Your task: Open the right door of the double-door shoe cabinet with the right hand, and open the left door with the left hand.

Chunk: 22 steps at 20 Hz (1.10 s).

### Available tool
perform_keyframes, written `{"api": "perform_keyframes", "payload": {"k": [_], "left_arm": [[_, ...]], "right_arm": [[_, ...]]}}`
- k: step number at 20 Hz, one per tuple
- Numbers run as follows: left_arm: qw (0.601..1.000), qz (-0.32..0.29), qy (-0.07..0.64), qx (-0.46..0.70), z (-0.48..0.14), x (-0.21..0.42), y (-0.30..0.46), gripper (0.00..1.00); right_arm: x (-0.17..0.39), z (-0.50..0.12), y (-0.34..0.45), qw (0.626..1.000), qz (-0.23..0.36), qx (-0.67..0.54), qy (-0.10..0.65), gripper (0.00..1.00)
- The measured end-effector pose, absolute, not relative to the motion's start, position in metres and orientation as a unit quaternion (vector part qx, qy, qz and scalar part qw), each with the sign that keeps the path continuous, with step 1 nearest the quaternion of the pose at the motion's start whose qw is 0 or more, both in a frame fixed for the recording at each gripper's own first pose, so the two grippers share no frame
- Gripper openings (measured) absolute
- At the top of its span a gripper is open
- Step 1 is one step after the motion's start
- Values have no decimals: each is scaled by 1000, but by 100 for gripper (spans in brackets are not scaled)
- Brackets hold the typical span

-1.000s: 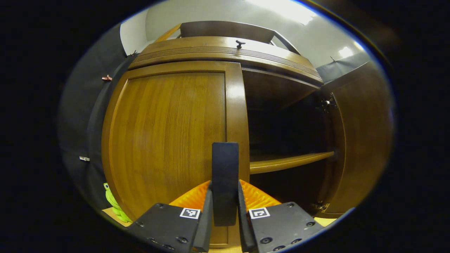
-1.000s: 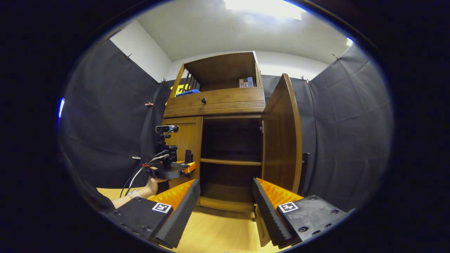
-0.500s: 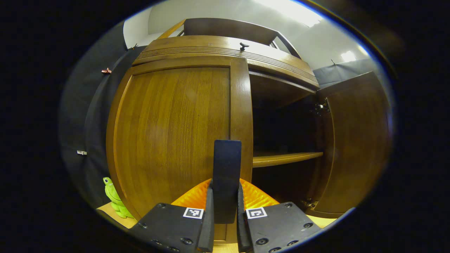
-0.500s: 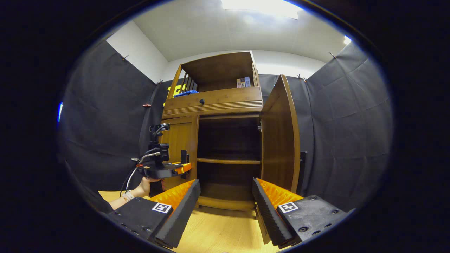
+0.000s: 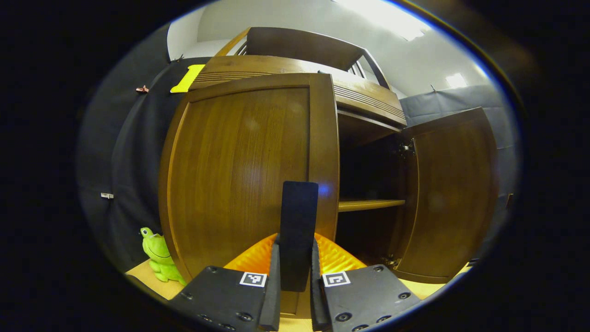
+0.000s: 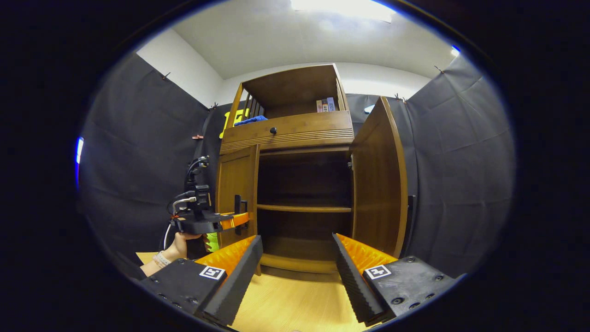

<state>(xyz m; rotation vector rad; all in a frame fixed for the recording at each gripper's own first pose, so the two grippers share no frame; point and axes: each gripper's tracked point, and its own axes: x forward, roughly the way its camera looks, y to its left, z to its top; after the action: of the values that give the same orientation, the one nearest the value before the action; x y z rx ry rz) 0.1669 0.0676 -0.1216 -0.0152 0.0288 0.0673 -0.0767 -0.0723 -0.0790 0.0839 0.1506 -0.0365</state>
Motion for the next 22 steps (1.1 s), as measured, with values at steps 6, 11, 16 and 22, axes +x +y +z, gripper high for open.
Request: {"api": "perform_keyframes", "payload": {"k": [6, 11, 16, 22], "left_arm": [[999, 35, 12, -16, -118, 132, 75, 30], [999, 40, 9, -15, -113, 100, 89, 29], [999, 52, 8, -12, -108, 72, 104, 30], [997, 79, 7, -5, -101, 41, 127, 27]], "right_arm": [[-79, -72, -55, 997, -6, 39, 70, 94], [-75, -71, -37, 997, 10, 42, 69, 94], [-68, -74, -11, 996, 42, 39, 68, 94], [-61, -73, 11, 995, 63, 48, 61, 94]]}}
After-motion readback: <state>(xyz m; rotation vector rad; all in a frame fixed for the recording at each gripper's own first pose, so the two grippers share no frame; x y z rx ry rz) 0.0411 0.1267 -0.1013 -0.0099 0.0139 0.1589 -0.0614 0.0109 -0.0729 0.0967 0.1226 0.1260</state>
